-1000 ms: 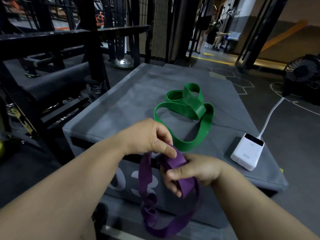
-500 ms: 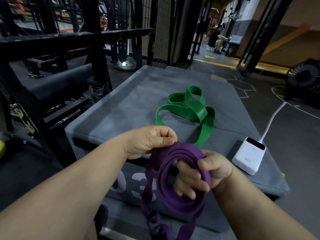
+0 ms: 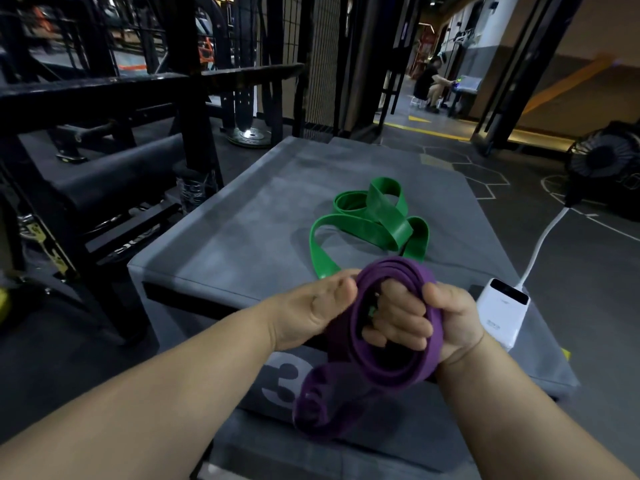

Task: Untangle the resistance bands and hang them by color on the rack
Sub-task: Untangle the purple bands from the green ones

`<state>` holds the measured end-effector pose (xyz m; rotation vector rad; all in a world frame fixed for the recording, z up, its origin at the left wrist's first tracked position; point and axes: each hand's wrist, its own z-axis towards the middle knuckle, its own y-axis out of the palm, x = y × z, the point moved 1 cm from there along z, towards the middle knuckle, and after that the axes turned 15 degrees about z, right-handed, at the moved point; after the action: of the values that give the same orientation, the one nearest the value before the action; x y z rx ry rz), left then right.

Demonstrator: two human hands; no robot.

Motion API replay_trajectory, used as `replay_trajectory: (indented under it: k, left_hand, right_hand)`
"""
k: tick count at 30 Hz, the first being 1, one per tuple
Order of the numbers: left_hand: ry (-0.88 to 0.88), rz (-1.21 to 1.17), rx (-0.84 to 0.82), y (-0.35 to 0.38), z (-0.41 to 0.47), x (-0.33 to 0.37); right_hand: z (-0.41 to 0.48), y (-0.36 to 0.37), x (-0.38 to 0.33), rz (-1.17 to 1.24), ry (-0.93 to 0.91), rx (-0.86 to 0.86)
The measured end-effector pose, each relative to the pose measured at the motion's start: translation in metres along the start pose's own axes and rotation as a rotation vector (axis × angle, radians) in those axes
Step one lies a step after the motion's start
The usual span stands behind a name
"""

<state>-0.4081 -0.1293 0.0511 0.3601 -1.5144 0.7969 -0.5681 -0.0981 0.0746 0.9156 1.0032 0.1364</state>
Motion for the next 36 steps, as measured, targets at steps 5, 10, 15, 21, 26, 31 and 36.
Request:
replay_trajectory:
  k: [5, 10, 15, 21, 26, 31, 36]
  left_hand:
    - [0.032, -0.298, 0.013, 0.006, 0.007, 0.004]
    - [0.01, -0.32, 0.134, -0.003, 0.01, 0.003]
    - [0.097, -0.313, 0.253, -0.009, 0.011, 0.007]
    - [0.063, -0.288, 0.252, -0.009, 0.011, -0.002]
    - [-0.13, -0.109, 0.244, 0.005, 0.009, -0.013]
    - [-0.232, 0.015, 0.118, 0.017, 0.008, -0.019]
    - [-0.094, -0.14, 0.08, 0.022, 0.008, -0.01]
  right_hand:
    - [0.0, -0.003, -0.004, -0.027, -0.001, 0.03]
    - [-0.005, -0.007, -0.007, -0.229, -0.072, 0.183]
    - [-0.005, -0.008, -0.006, -0.142, -0.04, 0.169]
    - [0.001, 0.0, -0.001, 0.044, -0.088, -0.03]
    - [0.008, 0.006, -0.004, 0.196, -0.205, 0.003]
    - [0.004, 0.014, -0.022, 0.236, -0.335, 0.064]
    - [-0.005, 0.011, -0.037, 0.199, -0.401, 0.042]
